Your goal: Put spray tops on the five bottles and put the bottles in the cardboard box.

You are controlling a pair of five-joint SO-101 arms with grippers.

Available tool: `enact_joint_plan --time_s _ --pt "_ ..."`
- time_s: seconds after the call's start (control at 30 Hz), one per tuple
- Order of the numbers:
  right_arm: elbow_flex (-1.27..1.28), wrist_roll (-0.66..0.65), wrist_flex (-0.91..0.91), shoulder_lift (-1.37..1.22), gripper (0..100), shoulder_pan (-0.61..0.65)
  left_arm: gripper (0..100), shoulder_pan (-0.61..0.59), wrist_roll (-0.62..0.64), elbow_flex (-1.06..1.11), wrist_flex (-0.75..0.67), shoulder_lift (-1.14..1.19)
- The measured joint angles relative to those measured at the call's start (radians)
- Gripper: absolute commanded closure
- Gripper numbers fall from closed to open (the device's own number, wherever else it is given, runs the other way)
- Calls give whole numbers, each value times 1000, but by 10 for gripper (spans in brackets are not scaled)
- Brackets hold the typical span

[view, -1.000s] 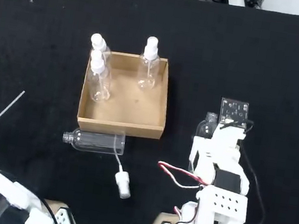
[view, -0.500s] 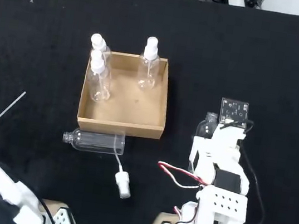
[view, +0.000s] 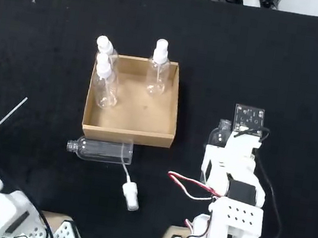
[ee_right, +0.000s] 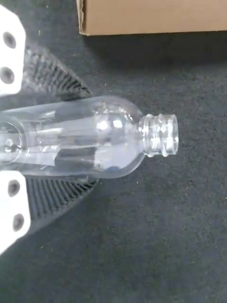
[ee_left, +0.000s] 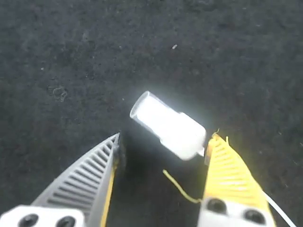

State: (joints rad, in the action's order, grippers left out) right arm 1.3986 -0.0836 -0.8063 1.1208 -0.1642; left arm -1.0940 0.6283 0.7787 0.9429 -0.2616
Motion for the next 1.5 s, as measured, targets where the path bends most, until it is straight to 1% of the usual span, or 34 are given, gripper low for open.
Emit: enact_joint_plan --time_s 0.13,0.2,0.33,0.4,0.53,0.6,0.73,0.83,0.9,0.93,0.97,1.03,1.07,1.13,1.17,1.23,1.3,1.5 --pt "0 0 0 0 987 0 736 0 8 -6 -72 89" --pt "0 0 0 0 987 0 739 0 38 -21 -98 117" --pt "0 0 0 0 987 0 745 0 68 -34 -121 141" --pt "0 0 0 0 987 0 789 0 72 -38 -121 150" --pt "0 0 0 0 987 0 927 0 72 -38 -121 160" --pt "0 0 0 0 987 0 973 5 75 -40 -127 160" --pt "0 0 0 0 987 0 952 5 75 -58 -104 160" --pt "0 0 0 0 987 0 949 5 69 -87 -48 161" --pt "0 0 0 0 987 0 949 3 3 -127 -6 169" --pt "0 0 0 0 987 0 948 3 -52 -149 14 169" --pt "0 0 0 0 987 0 948 5 -117 -170 34 169" --pt "0 0 0 0 987 0 947 29 -287 -206 68 169" --pt "0 0 0 0 987 0 934 48 -376 -218 80 169" --pt "0 0 0 0 987 0 870 75 -535 -226 87 169" --pt "0 0 0 0 987 0 827 84 -578 -226 91 169" --pt "0 0 0 0 987 0 752 94 -609 -226 91 169" --pt "0 0 0 0 987 0 718 98 -621 -226 95 169" --pt "0 0 0 0 987 0 787 103 -634 -224 97 169"
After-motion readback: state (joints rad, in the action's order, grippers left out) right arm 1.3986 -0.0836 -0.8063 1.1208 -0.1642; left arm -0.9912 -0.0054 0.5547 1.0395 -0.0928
